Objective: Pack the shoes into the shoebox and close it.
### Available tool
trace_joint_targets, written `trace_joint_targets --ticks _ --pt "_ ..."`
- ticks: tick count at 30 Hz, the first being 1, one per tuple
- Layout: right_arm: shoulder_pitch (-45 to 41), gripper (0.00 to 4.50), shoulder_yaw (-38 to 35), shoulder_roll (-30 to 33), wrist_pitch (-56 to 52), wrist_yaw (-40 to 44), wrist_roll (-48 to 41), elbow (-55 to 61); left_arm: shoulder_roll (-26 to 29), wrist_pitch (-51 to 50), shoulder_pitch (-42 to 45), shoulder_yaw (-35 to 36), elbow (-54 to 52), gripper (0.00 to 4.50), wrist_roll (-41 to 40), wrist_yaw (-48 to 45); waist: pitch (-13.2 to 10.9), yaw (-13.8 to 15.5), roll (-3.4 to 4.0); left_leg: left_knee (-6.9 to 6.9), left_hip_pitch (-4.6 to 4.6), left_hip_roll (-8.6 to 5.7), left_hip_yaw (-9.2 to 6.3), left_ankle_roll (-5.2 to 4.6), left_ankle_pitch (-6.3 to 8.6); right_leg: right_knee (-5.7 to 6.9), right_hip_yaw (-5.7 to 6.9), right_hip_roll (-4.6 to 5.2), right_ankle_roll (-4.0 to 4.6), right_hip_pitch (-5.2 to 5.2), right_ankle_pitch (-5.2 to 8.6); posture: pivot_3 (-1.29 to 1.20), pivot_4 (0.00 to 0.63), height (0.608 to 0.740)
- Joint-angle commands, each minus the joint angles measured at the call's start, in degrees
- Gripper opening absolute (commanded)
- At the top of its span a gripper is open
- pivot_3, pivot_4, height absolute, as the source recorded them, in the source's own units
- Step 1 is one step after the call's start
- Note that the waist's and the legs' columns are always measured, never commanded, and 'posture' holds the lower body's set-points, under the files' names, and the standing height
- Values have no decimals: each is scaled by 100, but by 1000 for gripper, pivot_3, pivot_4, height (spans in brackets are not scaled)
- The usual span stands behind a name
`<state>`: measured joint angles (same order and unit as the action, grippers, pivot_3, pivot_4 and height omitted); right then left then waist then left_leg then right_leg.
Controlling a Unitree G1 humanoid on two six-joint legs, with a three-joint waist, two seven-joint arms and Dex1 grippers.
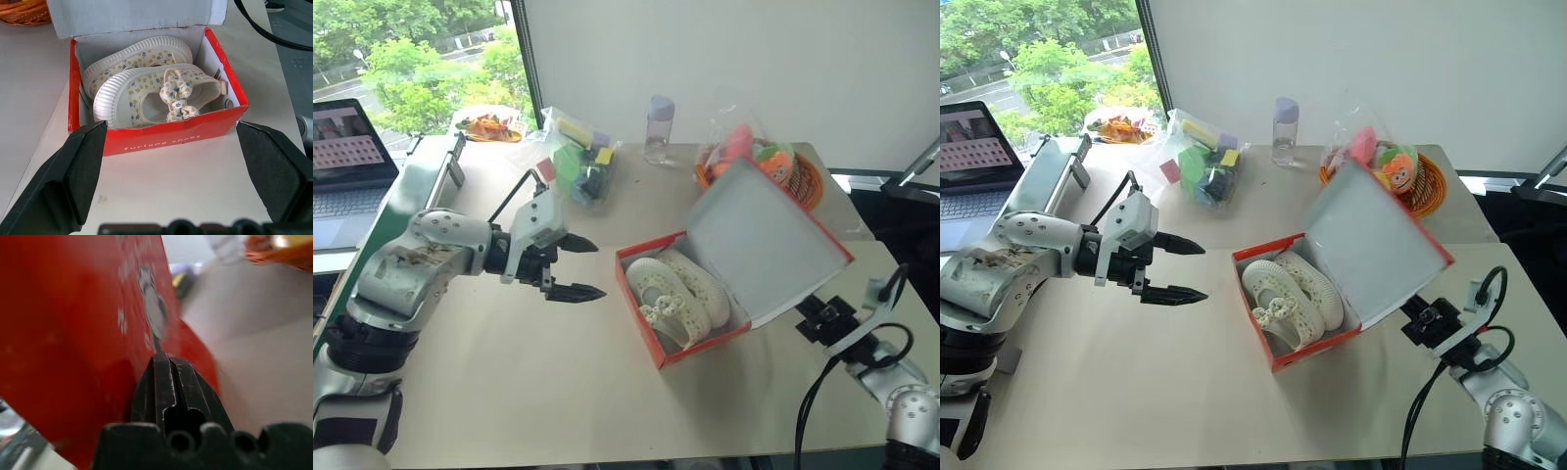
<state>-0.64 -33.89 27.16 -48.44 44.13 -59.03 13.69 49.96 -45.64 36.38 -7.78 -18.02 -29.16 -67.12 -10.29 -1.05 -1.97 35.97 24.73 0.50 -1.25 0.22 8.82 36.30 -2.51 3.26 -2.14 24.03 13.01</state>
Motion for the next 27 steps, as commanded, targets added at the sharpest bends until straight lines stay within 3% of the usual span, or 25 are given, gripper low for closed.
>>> trace_joint_targets --ticks 1,6,10,21,27 --pt "-27 0 288 451 -360 182 -550 794 48 192 58 41 -75 4477 41 -57 0 8 0 0 0 1 0 0 0 -1 0 -1 0 0 0 0 150 740" --pt "-337 0 1296 937 -539 62 -186 1176 173 189 -65 143 -206 4477 -3 -56 0 1 -2 1 1 1 3 0 0 -3 -4 -2 0 1 0 0 150 740" --pt "-937 0 2209 1148 -492 -22 485 834 296 133 -237 242 -417 4477 -58 26 0 6 -2 2 1 1 7 0 0 -2 -6 -2 1 5 -1 0 150 740" --pt "-3190 0 5543 1091 741 1228 3482 -1536 435 -191 -820 668 -988 4477 -284 539 1 3 -5 3 4 -5 10 0 0 -3 -5 -5 1 10 -2 0 150 740" --pt "-3410 0 6434 1302 1678 1661 4789 -1961 513 -380 -1299 955 -1377 4477 -376 882 25 -18 -34 3 -40 16 20 1 1 -2 -3 -9 8 -23 -7 0 150 740"
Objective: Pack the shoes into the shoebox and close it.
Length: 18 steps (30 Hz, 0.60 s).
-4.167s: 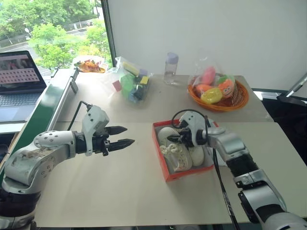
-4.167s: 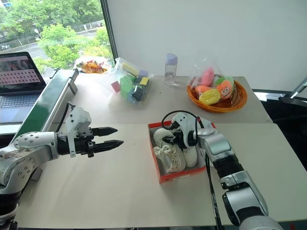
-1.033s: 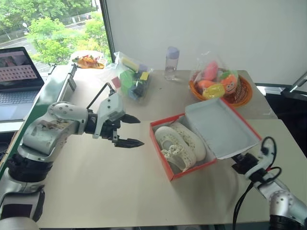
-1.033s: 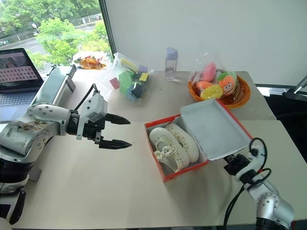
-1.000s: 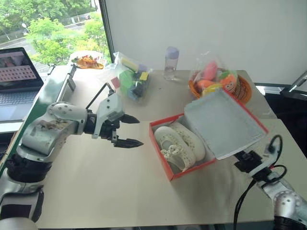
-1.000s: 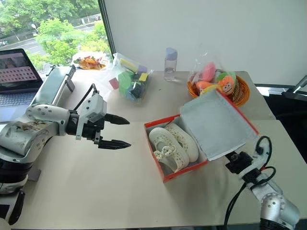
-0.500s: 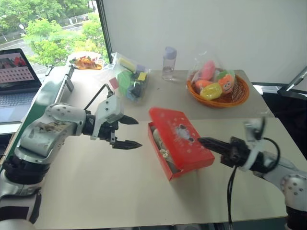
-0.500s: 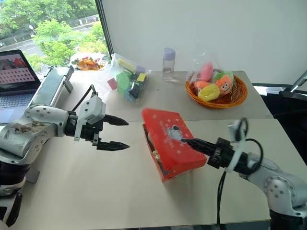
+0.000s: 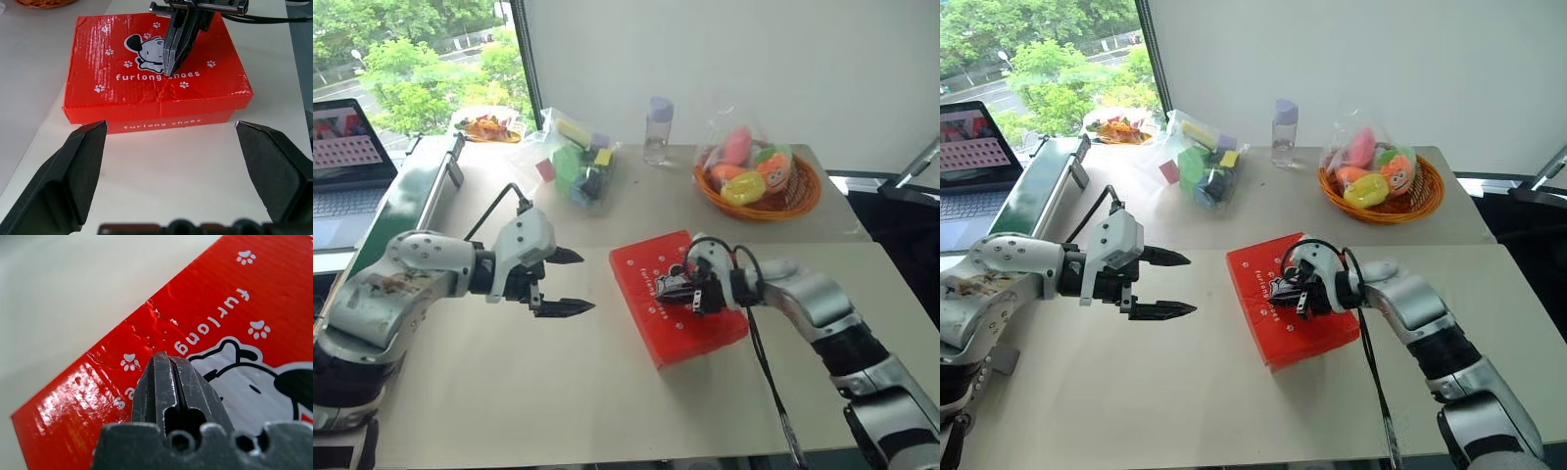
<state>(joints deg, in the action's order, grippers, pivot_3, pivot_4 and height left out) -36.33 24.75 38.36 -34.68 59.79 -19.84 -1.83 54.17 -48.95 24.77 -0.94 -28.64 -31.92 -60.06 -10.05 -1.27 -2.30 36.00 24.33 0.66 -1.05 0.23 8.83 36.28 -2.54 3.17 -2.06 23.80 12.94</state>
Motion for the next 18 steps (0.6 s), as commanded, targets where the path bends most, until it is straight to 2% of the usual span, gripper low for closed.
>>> trace_joint_targets --ticks 1,2,4,9,11,13,16,18 --pt "148 0 528 181 356 156 885 -386 84 -71 -220 322 -369 4477 -111 244 1 7 -1 -1 -25 3 0 1 1 -4 4 0 4 -28 3 0 150 740" --pt "123 0 415 160 314 252 789 -312 61 -107 -306 397 -425 4477 -141 332 3 8 -4 -3 -46 5 0 2 1 -10 6 0 37 -49 22 0 150 740" --pt "83 0 203 109 221 407 610 -184 23 -165 -416 510 -501 4477 -196 466 6 35 -9 -4 -70 8 0 6 4 -12 6 2 47 -72 28 0 150 740" --pt "-400 0 -866 -274 26 1017 -595 341 -149 -510 -926 1045 -845 4477 -385 1111 2 29 -8 -3 -53 11 -1 6 4 -9 8 8 45 -57 25 0 150 740" --pt "-614 568 -1027 -424 -118 1168 -881 417 -190 -661 -1220 1291 -1091 4500 -453 1323 0 -8 -7 -9 -48 13 0 8 6 -7 5 5 13 -47 5 0 150 740" --pt "-752 1119 -1019 -495 -91 1344 -948 433 -242 -783 -1471 1538 -1297 4500 -546 1527 -1 -29 -5 -12 -46 19 -1 17 15 -7 4 -2 17 -42 7 0 150 740" --pt "-995 2216 -932 -743 239 1284 -697 159 -363 -864 -1776 1880 -1530 4500 -550 1908 -1 -10 -6 -13 -48 21 -7 21 28 -5 11 -6 31 -43 16 0 150 740" --pt "-1123 2849 -848 -911 547 1213 -432 -118 -718 -782 -1788 2193 -1559 4500 -508 2394 -1 0 -5 -13 -47 20 -5 23 30 -6 11 -5 33 -43 18 0 150 740"
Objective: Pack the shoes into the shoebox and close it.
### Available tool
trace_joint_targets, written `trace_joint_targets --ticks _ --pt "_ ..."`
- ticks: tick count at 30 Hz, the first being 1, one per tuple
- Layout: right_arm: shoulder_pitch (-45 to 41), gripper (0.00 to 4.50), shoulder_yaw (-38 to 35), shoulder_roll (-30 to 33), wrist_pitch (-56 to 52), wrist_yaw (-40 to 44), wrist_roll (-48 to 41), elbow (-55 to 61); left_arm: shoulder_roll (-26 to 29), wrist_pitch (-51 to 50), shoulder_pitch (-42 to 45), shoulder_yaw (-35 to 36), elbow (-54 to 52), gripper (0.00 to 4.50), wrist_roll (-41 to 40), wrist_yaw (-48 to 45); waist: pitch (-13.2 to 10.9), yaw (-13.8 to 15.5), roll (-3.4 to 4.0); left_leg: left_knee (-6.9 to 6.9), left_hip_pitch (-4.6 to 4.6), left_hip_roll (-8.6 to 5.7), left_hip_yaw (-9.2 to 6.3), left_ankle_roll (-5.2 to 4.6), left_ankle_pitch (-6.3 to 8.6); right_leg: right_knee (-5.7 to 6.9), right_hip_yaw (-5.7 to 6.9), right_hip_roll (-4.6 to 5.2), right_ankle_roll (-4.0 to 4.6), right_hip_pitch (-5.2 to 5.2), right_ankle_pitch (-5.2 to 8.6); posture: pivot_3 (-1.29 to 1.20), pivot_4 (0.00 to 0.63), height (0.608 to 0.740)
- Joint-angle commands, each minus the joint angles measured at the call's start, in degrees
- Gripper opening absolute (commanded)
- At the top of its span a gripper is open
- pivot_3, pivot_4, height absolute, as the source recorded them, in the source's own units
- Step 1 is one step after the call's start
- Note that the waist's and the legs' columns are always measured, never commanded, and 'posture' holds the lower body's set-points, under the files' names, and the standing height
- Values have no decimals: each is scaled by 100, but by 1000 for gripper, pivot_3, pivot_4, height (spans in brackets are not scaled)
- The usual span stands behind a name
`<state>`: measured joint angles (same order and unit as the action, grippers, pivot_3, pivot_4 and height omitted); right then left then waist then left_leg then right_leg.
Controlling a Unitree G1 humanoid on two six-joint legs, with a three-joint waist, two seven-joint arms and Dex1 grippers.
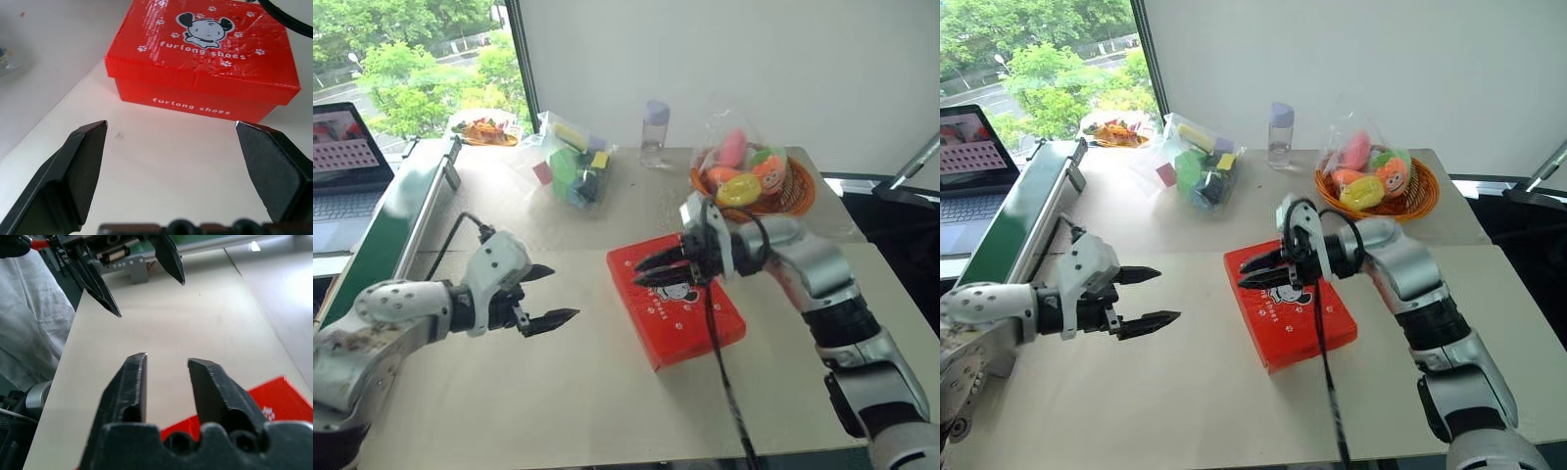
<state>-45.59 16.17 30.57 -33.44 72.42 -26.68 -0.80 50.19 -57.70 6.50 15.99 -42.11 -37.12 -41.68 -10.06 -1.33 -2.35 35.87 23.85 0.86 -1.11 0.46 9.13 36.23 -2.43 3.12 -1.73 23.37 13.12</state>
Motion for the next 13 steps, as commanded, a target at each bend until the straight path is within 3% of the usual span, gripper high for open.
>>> trace_joint_targets --ticks 1,5,9,13 --pt "-243 3180 109 -205 757 -100 521 -428 -607 47 99 791 -182 4500 -75 879 -1 36 0 0 0 -1 1 0 0 1 0 1 0 1 0 0 150 740" --pt "-368 4428 200 -407 1336 -80 925 -981 -954 -43 -82 1349 -397 4500 -206 1323 -1 49 -12 4 -1 -1 0 0 0 -3 5 0 -1 -3 -3 0 150 740" --pt "-578 4428 157 -504 1511 250 970 -1568 -1184 -64 -840 2037 -1047 4500 -603 1485 -1 -3 -11 2 0 -3 11 6 14 -6 -7 6 32 1 -21 0 150 740" --pt "-648 4428 150 -611 1628 334 1054 -1866 -1207 -91 -1082 2094 -1080 4500 -611 1819 -2 10 -11 1 -1 -2 6 6 20 0 -1 3 40 2 -15 0 150 740"
